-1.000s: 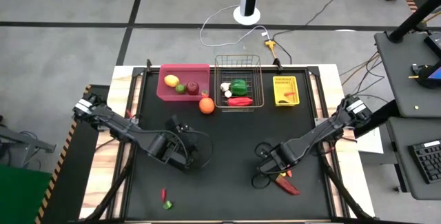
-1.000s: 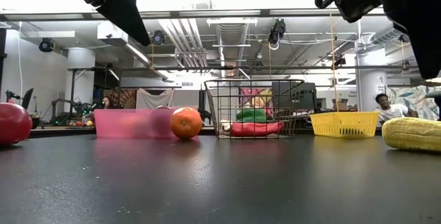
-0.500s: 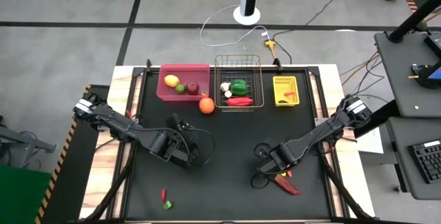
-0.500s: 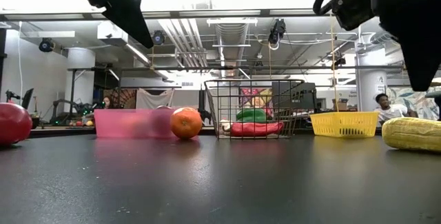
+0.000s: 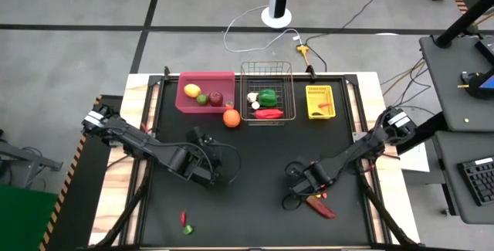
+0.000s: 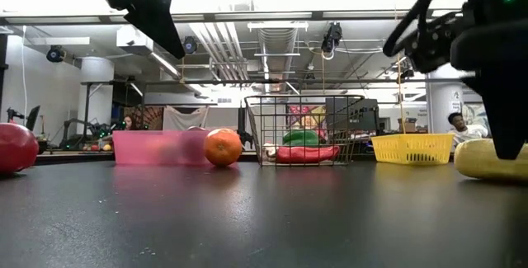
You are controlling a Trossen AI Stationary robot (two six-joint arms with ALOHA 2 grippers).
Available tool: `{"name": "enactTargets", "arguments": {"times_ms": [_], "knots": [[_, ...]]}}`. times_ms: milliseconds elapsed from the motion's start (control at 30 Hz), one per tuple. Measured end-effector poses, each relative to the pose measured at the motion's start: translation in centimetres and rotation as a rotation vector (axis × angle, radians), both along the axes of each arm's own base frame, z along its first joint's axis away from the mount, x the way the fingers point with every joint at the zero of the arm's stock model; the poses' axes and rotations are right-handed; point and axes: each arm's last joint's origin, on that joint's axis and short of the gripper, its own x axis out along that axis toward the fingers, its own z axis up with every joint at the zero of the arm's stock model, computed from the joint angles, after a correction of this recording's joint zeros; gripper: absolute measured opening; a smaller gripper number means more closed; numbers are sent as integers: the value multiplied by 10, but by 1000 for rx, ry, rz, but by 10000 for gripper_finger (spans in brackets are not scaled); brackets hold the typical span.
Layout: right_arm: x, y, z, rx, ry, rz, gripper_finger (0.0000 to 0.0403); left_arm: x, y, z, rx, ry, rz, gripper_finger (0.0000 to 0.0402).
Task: Sort produce into baskets
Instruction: Put the yellow corn into the gold mesh basket
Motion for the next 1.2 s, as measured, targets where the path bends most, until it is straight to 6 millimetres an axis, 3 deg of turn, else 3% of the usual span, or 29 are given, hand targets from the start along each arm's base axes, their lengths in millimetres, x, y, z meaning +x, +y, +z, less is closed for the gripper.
{"name": "enactTargets", "arguments": {"times_ms": [433,767,933,1200], "knots": [[1,-3,-17,-8,-95,2,236,1,0,0,1,0,-4,295],[4,-4,-16,-32,-116,19,166,1,0,0,0,-2,-4,295],[16,-3,-1,-56,-185,64,151,1,0,0,1,-3,-9,295],[55,-11,49,-90,-346,239,157,2,0,0,2,-3,-13,295]]}}
